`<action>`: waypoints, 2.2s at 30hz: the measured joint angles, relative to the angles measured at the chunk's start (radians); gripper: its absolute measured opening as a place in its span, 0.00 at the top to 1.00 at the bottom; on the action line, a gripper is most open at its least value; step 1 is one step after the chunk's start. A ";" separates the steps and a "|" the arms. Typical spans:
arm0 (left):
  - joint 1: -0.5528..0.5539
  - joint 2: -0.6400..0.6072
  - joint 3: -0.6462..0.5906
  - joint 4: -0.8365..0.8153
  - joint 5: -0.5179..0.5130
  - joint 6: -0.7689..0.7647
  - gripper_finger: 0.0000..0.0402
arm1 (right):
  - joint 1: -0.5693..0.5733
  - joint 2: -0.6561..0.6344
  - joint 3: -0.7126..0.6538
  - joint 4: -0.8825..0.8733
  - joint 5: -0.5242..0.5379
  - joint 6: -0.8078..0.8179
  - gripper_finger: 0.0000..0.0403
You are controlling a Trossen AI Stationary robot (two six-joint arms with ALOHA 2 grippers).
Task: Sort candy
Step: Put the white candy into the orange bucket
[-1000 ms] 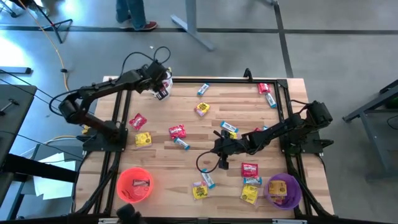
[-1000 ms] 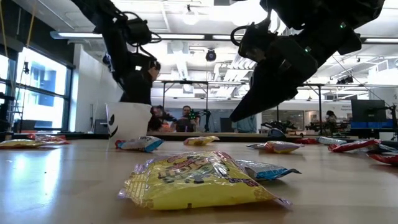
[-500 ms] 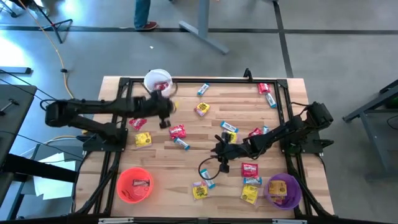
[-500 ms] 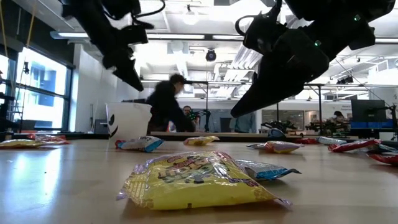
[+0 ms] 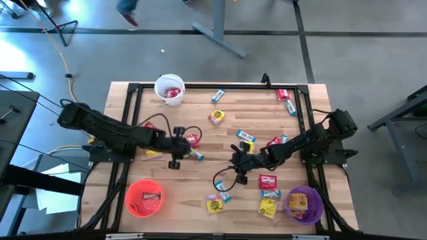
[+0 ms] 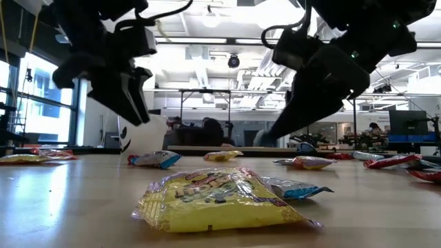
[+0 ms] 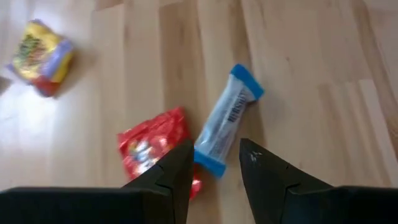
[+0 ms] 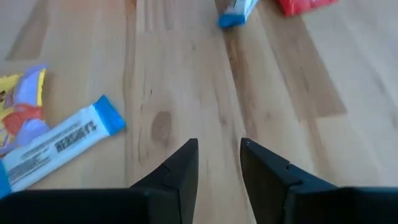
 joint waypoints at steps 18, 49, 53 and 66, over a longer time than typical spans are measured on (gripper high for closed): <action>-0.119 0.191 -0.140 0.727 -0.099 0.063 0.75 | 0.289 -0.001 0.362 -0.922 -0.222 0.529 0.72; -0.127 0.191 -0.144 0.686 -0.097 0.009 0.75 | 0.367 0.085 0.279 -0.911 -0.305 0.593 0.89; -0.127 0.191 -0.147 0.715 -0.096 -0.004 0.75 | 0.358 0.085 0.280 -0.911 -0.305 0.553 0.98; -0.126 0.199 -0.292 1.086 -0.099 -0.013 0.75 | 0.358 0.020 0.278 -0.900 -0.123 0.489 1.00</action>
